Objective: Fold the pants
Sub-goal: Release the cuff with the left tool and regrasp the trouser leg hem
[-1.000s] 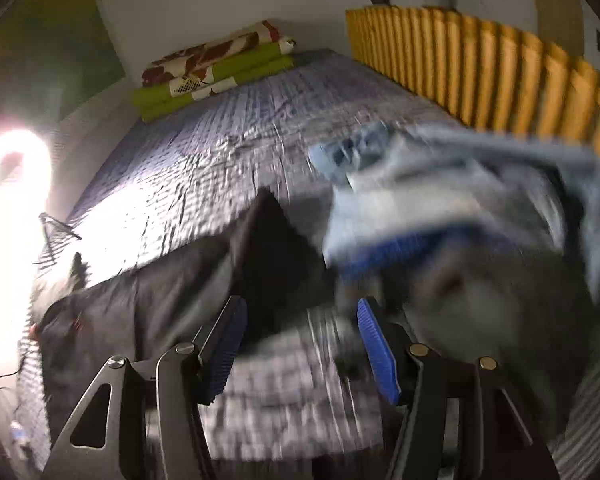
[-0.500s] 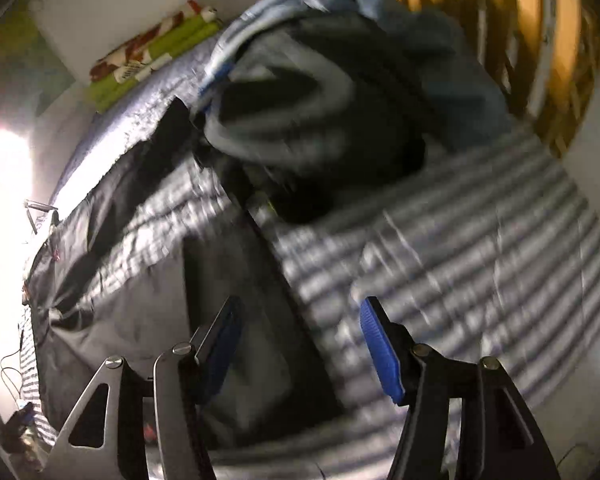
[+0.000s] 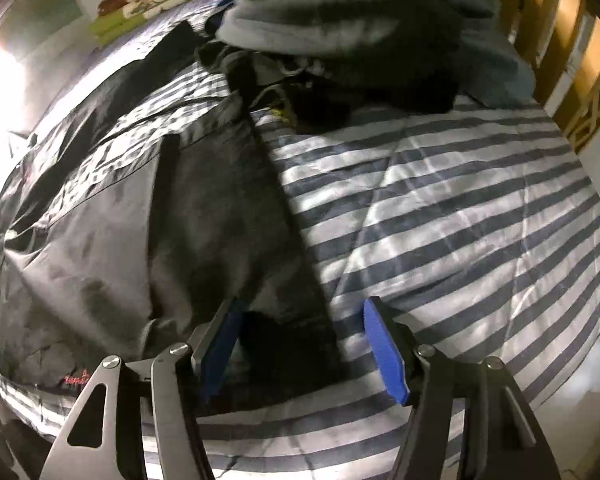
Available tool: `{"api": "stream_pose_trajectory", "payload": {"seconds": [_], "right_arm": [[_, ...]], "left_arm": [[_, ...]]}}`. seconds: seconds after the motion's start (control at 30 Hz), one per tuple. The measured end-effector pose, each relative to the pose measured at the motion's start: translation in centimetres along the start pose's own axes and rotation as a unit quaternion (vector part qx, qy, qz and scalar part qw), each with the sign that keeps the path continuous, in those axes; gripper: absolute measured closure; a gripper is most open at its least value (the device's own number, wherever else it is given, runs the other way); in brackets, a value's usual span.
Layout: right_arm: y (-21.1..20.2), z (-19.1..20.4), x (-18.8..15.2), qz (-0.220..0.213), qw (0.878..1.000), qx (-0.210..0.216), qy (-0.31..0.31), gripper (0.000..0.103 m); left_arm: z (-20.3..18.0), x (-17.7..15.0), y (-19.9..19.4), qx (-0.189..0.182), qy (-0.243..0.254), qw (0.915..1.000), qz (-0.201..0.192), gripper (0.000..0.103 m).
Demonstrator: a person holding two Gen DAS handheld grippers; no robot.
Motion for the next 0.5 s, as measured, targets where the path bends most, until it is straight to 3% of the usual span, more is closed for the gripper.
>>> {"api": "stream_pose_trajectory", "payload": {"seconds": [0.07,0.17,0.3,0.37,0.5], "right_arm": [[-0.1,0.6,-0.1,0.001,1.000,0.001,-0.010,0.079],[-1.1,1.2,0.2,-0.013,1.000,0.025,0.004,0.090],[-4.3,2.2,0.7,-0.062,0.996,0.065,0.025,0.093],[-5.5,2.6,0.3,-0.076,0.996,0.053,0.017,0.093],[-4.4,3.0,-1.2,-0.043,0.998,0.036,0.009,0.093]], "left_arm": [[0.1,0.1,-1.0,-0.006,-0.008,0.9999,-0.007,0.071],[0.7,0.9,-3.1,-0.016,-0.018,0.9995,-0.021,0.073],[1.6,1.3,-6.1,-0.011,-0.008,0.9993,-0.034,0.073],[1.8,0.8,-6.2,-0.005,-0.003,0.9996,-0.027,0.073],[2.1,-0.2,-4.4,-0.001,-0.014,0.9999,0.002,0.073]]}}
Point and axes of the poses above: each gripper's, at about its wrist camera, not at the fingertips, and y roughly the way its jaws point, z to its left, x to its top, the point moved 8 cm from there along y, roughly the way its jaws point, and after that the axes turned 11 degrees about x, right-handed, at the moved point
